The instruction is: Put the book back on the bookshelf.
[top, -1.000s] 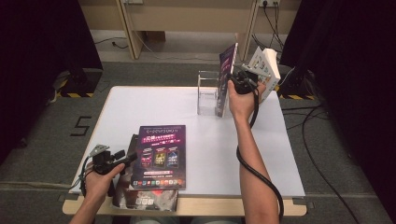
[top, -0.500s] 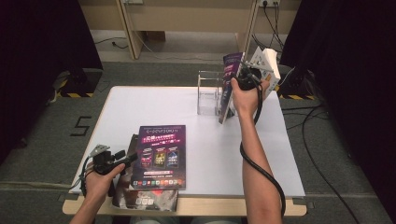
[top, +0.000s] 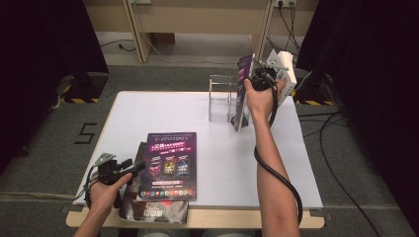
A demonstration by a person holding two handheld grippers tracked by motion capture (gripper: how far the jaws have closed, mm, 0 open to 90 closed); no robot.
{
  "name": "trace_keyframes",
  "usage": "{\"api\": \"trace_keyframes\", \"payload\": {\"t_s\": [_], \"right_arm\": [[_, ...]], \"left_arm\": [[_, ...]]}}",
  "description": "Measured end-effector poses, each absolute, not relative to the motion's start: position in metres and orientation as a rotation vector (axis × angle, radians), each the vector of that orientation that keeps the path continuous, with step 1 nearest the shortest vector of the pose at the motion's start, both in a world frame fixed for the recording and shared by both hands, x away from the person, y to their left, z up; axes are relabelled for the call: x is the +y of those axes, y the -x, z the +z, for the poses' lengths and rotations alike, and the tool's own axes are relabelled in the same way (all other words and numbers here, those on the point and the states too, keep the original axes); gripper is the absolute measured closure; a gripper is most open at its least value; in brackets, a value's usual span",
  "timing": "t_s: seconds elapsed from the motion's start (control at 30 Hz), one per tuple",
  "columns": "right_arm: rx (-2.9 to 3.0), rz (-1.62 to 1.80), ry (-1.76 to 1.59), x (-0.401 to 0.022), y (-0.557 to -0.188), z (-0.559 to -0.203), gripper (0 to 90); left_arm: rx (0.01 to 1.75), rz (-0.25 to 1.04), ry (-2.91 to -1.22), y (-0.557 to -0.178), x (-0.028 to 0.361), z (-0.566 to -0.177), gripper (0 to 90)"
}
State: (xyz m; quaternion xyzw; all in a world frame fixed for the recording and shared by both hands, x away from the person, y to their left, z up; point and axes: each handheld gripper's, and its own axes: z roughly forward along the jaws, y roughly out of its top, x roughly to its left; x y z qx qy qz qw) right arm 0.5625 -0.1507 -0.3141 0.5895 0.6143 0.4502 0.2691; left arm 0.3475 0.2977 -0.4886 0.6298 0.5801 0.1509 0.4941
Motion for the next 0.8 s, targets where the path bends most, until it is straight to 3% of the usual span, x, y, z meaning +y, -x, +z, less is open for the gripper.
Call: {"api": "trace_keyframes", "payload": {"t_s": [0.33, 0.8], "right_arm": [[1.649, 1.192, -1.616, -0.149, -0.568, -0.313, 82.4], [1.597, 1.227, -1.514, -0.144, -0.553, -0.305, 83.2]], "left_arm": [[1.408, 0.368, -1.526, -0.347, 0.298, -0.489, 33.2], [1.403, 0.372, -1.53, -0.347, 0.297, -0.488, 33.4]]}}
